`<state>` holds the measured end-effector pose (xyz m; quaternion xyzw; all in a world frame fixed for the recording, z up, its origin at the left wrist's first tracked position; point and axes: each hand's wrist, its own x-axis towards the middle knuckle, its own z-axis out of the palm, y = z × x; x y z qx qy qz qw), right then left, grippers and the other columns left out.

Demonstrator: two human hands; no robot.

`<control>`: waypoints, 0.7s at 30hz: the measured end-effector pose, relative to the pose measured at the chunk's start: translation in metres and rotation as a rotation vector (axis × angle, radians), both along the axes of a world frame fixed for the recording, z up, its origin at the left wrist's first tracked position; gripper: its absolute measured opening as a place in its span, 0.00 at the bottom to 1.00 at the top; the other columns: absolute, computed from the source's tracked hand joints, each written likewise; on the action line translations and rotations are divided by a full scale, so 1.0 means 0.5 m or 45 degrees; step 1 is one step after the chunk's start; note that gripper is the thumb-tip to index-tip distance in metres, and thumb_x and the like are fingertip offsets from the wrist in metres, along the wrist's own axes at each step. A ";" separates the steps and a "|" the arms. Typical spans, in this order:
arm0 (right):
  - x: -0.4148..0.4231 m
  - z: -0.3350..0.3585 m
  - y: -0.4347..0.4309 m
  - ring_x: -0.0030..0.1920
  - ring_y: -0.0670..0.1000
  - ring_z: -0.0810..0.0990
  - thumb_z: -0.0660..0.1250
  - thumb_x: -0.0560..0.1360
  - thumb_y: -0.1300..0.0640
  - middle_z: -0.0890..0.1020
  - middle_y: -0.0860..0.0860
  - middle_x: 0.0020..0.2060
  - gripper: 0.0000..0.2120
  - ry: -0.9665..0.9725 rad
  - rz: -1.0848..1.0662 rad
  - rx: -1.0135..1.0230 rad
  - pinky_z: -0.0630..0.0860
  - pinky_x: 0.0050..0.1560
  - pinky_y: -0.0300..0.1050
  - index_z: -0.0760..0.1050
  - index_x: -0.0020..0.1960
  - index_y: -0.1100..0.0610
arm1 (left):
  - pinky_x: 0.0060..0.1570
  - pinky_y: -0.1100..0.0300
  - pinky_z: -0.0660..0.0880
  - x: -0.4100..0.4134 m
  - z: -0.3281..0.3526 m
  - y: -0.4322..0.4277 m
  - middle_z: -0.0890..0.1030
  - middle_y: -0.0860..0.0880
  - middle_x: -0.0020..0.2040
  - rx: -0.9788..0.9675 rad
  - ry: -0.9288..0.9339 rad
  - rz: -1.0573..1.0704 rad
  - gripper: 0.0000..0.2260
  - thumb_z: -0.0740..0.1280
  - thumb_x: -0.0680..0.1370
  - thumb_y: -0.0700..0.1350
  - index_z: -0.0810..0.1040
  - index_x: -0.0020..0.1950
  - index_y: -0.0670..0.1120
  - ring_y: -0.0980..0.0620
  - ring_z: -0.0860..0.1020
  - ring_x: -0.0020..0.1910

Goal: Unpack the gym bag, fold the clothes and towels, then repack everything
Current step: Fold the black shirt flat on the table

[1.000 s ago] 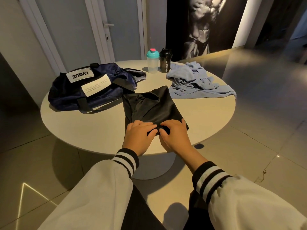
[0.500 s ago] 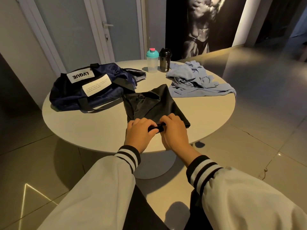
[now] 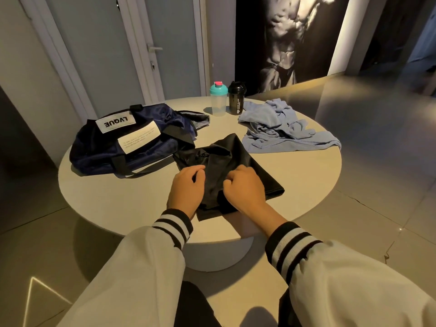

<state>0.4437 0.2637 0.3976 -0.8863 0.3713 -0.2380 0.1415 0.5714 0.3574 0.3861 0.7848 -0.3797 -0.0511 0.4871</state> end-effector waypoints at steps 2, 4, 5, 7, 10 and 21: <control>0.043 0.009 -0.004 0.57 0.58 0.74 0.59 0.78 0.53 0.79 0.55 0.54 0.13 -0.010 0.066 0.096 0.75 0.55 0.53 0.79 0.57 0.55 | 0.65 0.53 0.72 0.043 -0.003 -0.023 0.78 0.50 0.67 0.159 0.090 0.014 0.17 0.56 0.85 0.51 0.76 0.70 0.51 0.48 0.75 0.66; 0.088 0.016 -0.016 0.64 0.60 0.71 0.58 0.80 0.50 0.77 0.56 0.63 0.18 0.055 0.065 0.254 0.72 0.62 0.55 0.73 0.68 0.50 | 0.69 0.47 0.71 0.079 -0.016 -0.036 0.78 0.48 0.68 0.298 0.027 0.028 0.18 0.55 0.85 0.52 0.74 0.72 0.50 0.46 0.74 0.67; 0.109 0.018 -0.026 0.67 0.61 0.68 0.58 0.80 0.48 0.74 0.57 0.67 0.20 0.118 0.030 0.318 0.69 0.65 0.56 0.69 0.71 0.47 | 0.69 0.46 0.70 0.091 -0.022 -0.040 0.78 0.48 0.69 0.360 -0.066 0.040 0.18 0.55 0.85 0.52 0.74 0.72 0.51 0.46 0.74 0.67; 0.145 0.022 -0.048 0.72 0.64 0.61 0.57 0.81 0.42 0.66 0.60 0.73 0.24 0.280 -0.080 0.422 0.62 0.69 0.58 0.62 0.76 0.42 | 0.70 0.48 0.66 0.106 -0.031 -0.049 0.76 0.52 0.71 0.479 -0.260 0.070 0.18 0.55 0.85 0.53 0.74 0.73 0.53 0.46 0.71 0.69; 0.189 0.031 -0.068 0.75 0.64 0.55 0.56 0.81 0.42 0.60 0.59 0.76 0.26 0.400 -0.211 0.545 0.54 0.73 0.61 0.59 0.78 0.45 | 0.70 0.48 0.61 0.118 -0.040 -0.060 0.74 0.55 0.73 0.552 -0.350 0.088 0.19 0.52 0.85 0.53 0.72 0.74 0.56 0.48 0.68 0.71; 0.294 0.021 -0.046 0.66 0.56 0.75 0.59 0.81 0.61 0.76 0.54 0.68 0.19 0.006 0.396 0.353 0.71 0.67 0.52 0.75 0.69 0.55 | 0.66 0.45 0.75 0.138 -0.055 -0.057 0.80 0.50 0.65 0.121 0.202 0.131 0.18 0.53 0.86 0.50 0.69 0.75 0.56 0.46 0.78 0.63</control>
